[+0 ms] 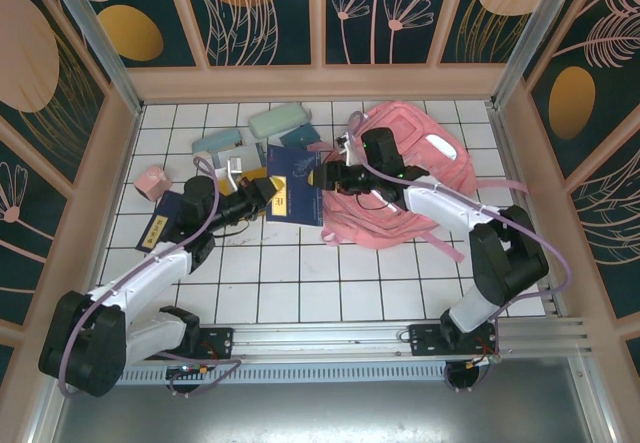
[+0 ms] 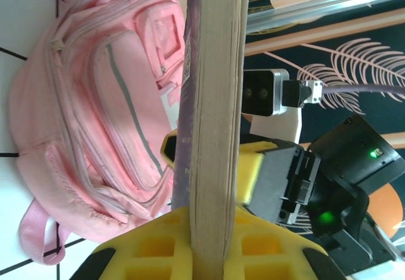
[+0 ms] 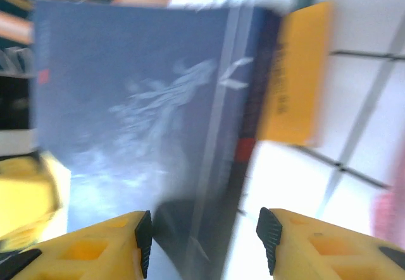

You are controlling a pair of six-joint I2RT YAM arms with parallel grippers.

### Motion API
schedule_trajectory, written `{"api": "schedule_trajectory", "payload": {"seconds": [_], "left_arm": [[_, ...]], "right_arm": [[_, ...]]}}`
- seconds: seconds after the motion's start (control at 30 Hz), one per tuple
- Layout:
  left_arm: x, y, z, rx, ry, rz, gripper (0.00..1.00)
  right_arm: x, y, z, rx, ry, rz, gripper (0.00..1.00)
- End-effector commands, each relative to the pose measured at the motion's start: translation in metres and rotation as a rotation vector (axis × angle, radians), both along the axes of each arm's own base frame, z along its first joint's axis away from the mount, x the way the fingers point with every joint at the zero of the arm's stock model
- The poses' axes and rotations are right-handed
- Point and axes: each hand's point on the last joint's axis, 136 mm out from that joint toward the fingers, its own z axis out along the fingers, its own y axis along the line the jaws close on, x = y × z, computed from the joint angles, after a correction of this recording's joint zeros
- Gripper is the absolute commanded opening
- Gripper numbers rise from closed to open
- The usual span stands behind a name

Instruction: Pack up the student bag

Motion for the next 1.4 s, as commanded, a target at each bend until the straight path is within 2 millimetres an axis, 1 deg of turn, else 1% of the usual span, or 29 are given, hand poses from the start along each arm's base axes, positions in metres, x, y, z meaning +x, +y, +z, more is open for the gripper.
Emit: {"api": "schedule_trajectory", "payload": {"seconds": [0.0,0.1,0.17,0.3,0.33,0.47,0.63,0.8,0.9,0.93,0.97,1.0,1.07,1.1,1.13,1.2,1.3,1.37], "left_arm": [[0.003,0.01,0.02,0.022,-0.085,0.044,0.0],[0.007,0.02,0.015,0.098,-0.073,0.1,0.0],[0.008,0.023,0.015,0.127,-0.078,0.117,0.0],[0.007,0.024,0.012,0.152,-0.069,0.117,0.0],[0.007,0.025,0.011,0.154,-0.067,0.118,0.0],[0.005,0.026,0.009,0.16,-0.063,0.12,0.0],[0.005,0.025,0.007,0.167,-0.06,0.11,0.0],[0.004,0.024,0.005,0.175,-0.064,0.101,0.0],[0.003,0.024,0.004,0.183,-0.066,0.095,0.0],[0.003,0.024,0.005,0.184,-0.069,0.096,0.0],[0.003,0.025,0.003,0.186,-0.066,0.097,0.0],[0.003,0.025,0.002,0.188,-0.065,0.096,0.0],[0.003,0.024,0.001,0.191,-0.066,0.093,0.0],[0.003,0.025,0.001,0.191,-0.067,0.095,0.0],[0.003,0.025,0.0,0.195,-0.068,0.094,0.0],[0.003,0.026,-0.002,0.211,-0.07,0.096,0.0],[0.003,0.028,-0.01,0.239,-0.069,0.105,0.0],[0.004,0.03,-0.014,0.247,-0.072,0.111,0.0]], "right_arm": [[0.023,-0.061,-0.035,-0.386,-0.094,-0.197,0.52],[0.029,-0.085,-0.054,-0.543,-0.127,-0.236,0.5],[0.03,-0.094,-0.066,-0.608,-0.139,-0.228,0.47],[0.035,-0.11,-0.084,-0.73,-0.158,-0.238,0.46],[0.034,-0.112,-0.09,-0.757,-0.157,-0.228,0.46],[0.026,-0.106,-0.105,-0.806,-0.163,-0.181,0.47],[0.018,-0.116,-0.135,-0.951,-0.14,-0.183,0.47],[0.007,-0.116,-0.15,-1.025,-0.151,-0.168,0.47],[0.006,-0.122,-0.15,-1.088,-0.171,-0.186,0.47],[0.007,-0.125,-0.15,-1.109,-0.181,-0.199,0.47],[0.008,-0.13,-0.151,-1.133,-0.184,-0.213,0.44],[0.01,-0.136,-0.152,-1.162,-0.185,-0.233,0.37],[0.012,-0.143,-0.153,-1.197,-0.187,-0.256,0.19],[0.013,-0.142,-0.15,-1.192,-0.192,-0.261,0.06],[0.013,-0.139,-0.147,-1.175,-0.197,-0.256,0.0],[0.015,-0.126,-0.134,-1.114,-0.223,-0.248,0.0],[0.018,-0.1,-0.104,-0.987,-0.246,-0.231,0.0],[0.022,-0.087,-0.082,-0.912,-0.246,-0.233,0.0]]}}
